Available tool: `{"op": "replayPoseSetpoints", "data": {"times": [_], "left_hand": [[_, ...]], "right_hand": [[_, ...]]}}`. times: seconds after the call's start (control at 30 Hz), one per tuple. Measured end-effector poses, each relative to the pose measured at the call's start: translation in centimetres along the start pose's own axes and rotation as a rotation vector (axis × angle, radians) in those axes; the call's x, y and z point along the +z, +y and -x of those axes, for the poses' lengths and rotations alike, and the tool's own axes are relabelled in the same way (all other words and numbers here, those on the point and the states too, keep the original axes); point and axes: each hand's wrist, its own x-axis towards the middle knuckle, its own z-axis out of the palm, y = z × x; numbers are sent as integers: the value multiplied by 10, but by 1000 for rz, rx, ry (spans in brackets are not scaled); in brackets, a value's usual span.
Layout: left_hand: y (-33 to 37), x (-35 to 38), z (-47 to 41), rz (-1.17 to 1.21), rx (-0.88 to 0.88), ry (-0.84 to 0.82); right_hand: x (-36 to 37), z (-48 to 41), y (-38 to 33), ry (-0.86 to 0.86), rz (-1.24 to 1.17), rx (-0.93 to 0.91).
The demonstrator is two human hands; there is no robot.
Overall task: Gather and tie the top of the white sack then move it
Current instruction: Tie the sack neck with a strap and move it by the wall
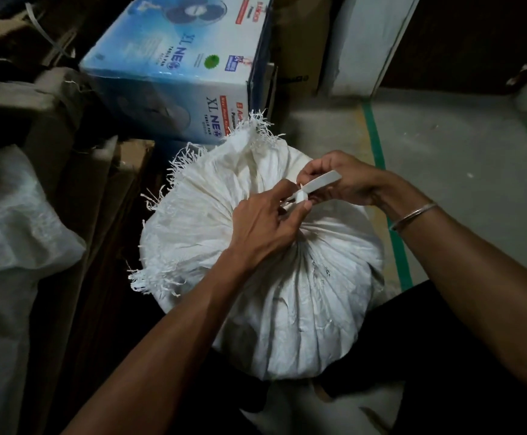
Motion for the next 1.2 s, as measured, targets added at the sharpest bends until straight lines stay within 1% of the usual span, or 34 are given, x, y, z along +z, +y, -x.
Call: {"op": "replayPoseSetpoints", "data": {"times": [0.07, 0.2, 0.3, 0.37, 0.43, 0.53, 0.6, 0.7, 0.83, 0.93, 1.03, 1.2], "left_hand": [[3, 1, -2, 11, -33, 1], [7, 4, -4, -49, -42, 15], [7, 5, -6, -6, -95, 18], [6, 6, -8, 48, -127, 35], [3, 5, -9, 98, -156, 42], [-2, 5, -11, 134, -189, 40], [0, 5, -11, 130, -184, 56], [3, 5, -11, 130, -147, 76], [3, 3, -11, 108, -108, 60], [5, 1, -9, 87, -60, 17], [2, -2, -10, 58, -4, -48], [-7, -5, -12, 88, 49, -138]], "right_hand": [[2, -2, 4, 45, -31, -1], [8, -10, 17, 296, -141, 21], [10, -15, 23, 405, -189, -28], [11, -17, 22, 404, -258, -55], [14, -16, 19, 340, -323, -65], [20, -10, 18, 217, -276, -70], [22, -9, 21, 182, -267, -79], [22, -12, 23, 269, -265, -63], [22, -17, 24, 344, -230, -31], [18, -19, 24, 392, -236, 2], [18, -23, 26, 441, -267, -17], [21, -23, 28, 477, -291, -26]]}}
